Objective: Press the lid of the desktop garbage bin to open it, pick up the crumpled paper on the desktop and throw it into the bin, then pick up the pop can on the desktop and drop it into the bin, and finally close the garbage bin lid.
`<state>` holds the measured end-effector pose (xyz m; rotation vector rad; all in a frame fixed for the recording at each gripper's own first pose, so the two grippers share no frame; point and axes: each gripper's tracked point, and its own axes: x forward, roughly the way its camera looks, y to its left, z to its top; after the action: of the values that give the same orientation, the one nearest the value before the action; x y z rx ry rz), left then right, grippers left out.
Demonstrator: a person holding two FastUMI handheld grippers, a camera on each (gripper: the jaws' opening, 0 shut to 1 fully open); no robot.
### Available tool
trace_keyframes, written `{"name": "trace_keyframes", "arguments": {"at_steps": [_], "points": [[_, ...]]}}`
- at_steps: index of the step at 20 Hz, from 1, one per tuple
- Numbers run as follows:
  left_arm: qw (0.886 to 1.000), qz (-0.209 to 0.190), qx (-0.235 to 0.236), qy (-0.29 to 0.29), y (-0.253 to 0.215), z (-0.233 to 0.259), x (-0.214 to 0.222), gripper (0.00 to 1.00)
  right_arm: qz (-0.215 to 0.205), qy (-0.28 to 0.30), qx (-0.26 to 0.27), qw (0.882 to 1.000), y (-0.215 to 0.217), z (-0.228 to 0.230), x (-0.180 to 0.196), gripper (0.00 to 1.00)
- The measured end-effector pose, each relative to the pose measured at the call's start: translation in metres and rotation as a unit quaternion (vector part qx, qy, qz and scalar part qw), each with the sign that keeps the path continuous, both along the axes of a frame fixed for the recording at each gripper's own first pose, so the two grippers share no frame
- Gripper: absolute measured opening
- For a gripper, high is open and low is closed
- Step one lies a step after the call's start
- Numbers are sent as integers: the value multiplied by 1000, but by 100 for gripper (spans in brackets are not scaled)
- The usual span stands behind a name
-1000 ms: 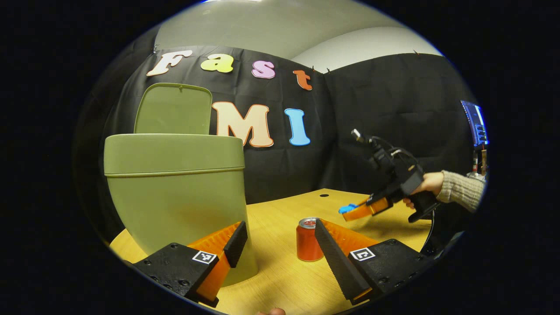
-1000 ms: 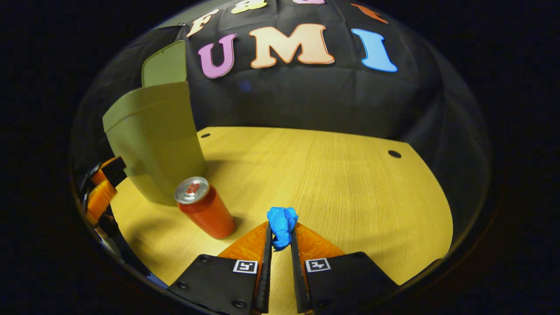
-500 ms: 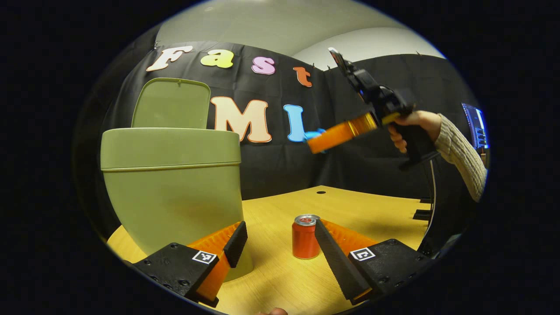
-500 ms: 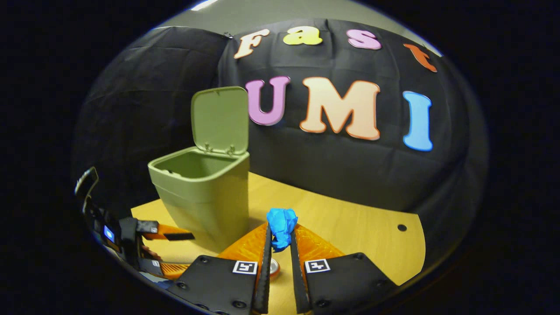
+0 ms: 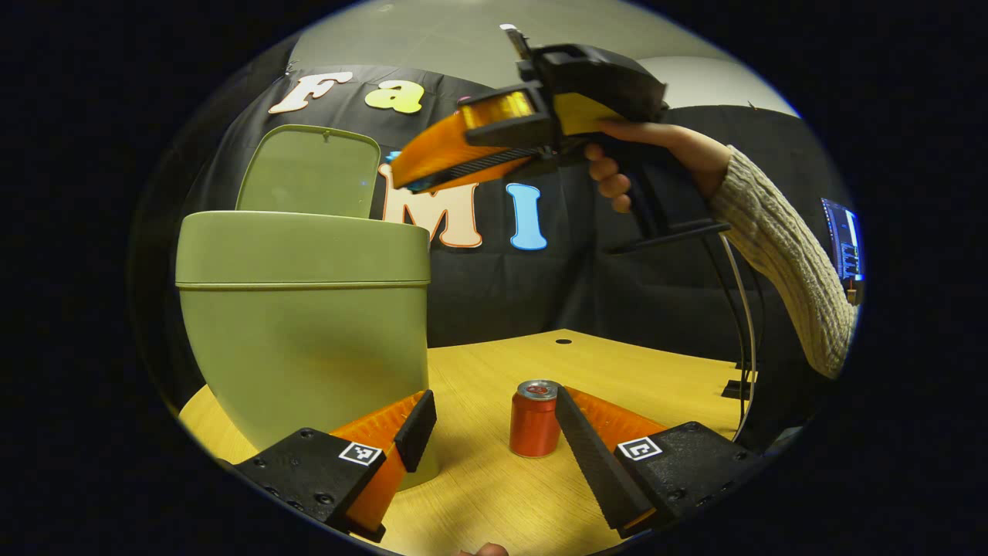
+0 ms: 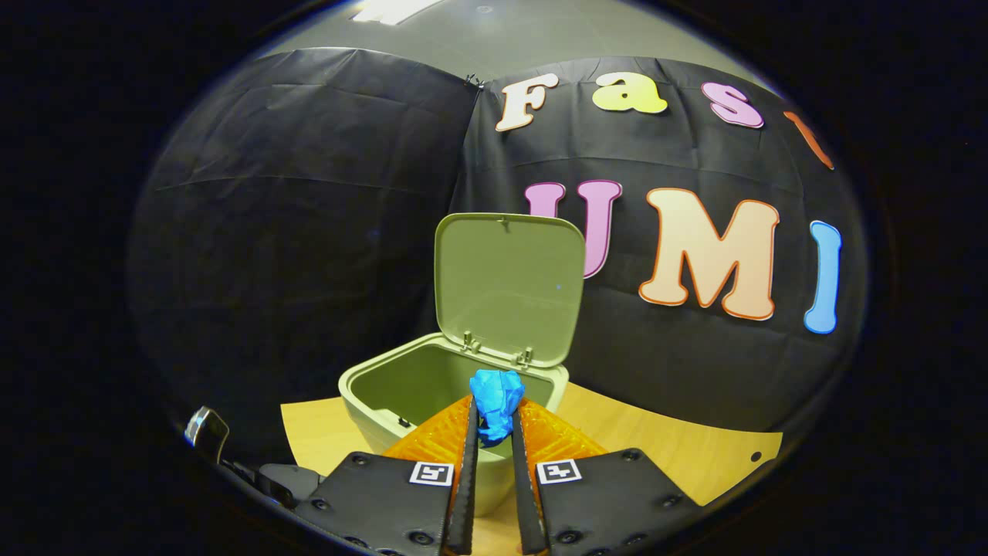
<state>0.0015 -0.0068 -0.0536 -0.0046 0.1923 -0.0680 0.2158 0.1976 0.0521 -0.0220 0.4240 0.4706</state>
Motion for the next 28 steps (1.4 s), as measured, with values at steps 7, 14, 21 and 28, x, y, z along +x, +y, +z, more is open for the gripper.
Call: {"name": "trace_keyframes", "arguments": {"at_steps": [7,14,21,28], "points": [[1000,-4,-5,2,-2,2,0,94,7,22,6,1000,26,-30,21,25],[1000,-4,-6,1,-2,1,-2,94,-2,12,4,1000,24,-33,27,89],[1000,-23,-7,14,-18,-11,1,94,-58,-43,-9,997,-63,8,-14,100],[998,-47,-15,40,-50,-28,24,95,-148,-65,-5,987,-178,7,-75,98]]}}
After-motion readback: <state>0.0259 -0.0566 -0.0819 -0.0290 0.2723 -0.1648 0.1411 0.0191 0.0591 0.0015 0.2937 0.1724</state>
